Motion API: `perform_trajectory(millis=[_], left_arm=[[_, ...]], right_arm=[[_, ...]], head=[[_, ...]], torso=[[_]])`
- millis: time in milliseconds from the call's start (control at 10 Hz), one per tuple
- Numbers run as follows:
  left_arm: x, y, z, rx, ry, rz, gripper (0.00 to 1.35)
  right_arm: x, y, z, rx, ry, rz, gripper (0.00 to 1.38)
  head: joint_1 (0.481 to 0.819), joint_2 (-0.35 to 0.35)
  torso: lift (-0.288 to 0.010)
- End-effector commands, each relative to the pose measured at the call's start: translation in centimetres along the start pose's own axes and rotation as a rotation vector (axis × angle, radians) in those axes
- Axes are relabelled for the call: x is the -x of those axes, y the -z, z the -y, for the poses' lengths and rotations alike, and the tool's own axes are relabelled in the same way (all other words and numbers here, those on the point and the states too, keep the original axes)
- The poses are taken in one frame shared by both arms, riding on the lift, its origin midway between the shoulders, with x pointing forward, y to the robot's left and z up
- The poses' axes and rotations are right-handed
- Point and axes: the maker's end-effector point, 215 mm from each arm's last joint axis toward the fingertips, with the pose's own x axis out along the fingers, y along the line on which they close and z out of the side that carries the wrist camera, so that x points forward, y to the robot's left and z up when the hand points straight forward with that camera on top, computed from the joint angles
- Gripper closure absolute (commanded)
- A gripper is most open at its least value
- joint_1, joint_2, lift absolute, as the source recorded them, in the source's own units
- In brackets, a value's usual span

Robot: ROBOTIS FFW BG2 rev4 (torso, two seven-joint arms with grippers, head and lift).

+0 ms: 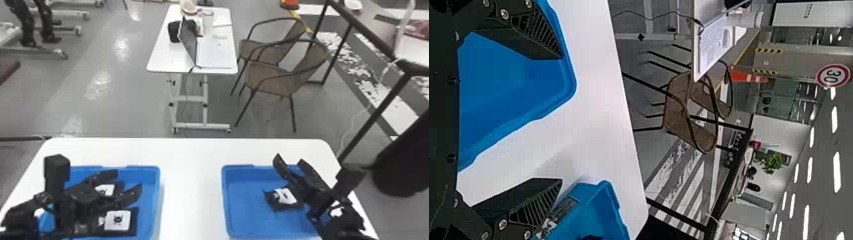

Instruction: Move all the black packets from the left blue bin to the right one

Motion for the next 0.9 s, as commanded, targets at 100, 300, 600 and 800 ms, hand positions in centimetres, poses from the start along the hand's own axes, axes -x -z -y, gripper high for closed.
perform_trajectory(millis=[100, 300, 600, 800], left_arm=[[3.5, 3.0, -3.7, -0.096, -0.034, -0.169, 0.16], [6.8, 5.8, -6.0, -0.128, 0.001, -0.376, 0.16], [5.9, 8.0, -5.4, -0.184, 0.100, -0.550, 0.18], [5.9, 10.1, -5.0, -0.190, 0.119, -0.653, 0.18]], right_arm=[[0.9, -4.3, -4.4, -0.025, -0.070, 0.109, 0.13], [1.3, -6.3, -6.9, -0.053, -0.107, 0.157, 0.13], [1.0, -7.9, -8.5, -0.061, -0.141, 0.184, 0.13], [1.3, -7.4, -8.5, -0.075, -0.139, 0.178, 0.13]], head=[[0.695, -0.031], [0.695, 0.025], [0.695, 0.094], [0.695, 0.101]], torso=[[0.000], [0.000], [0.000], [0.000]])
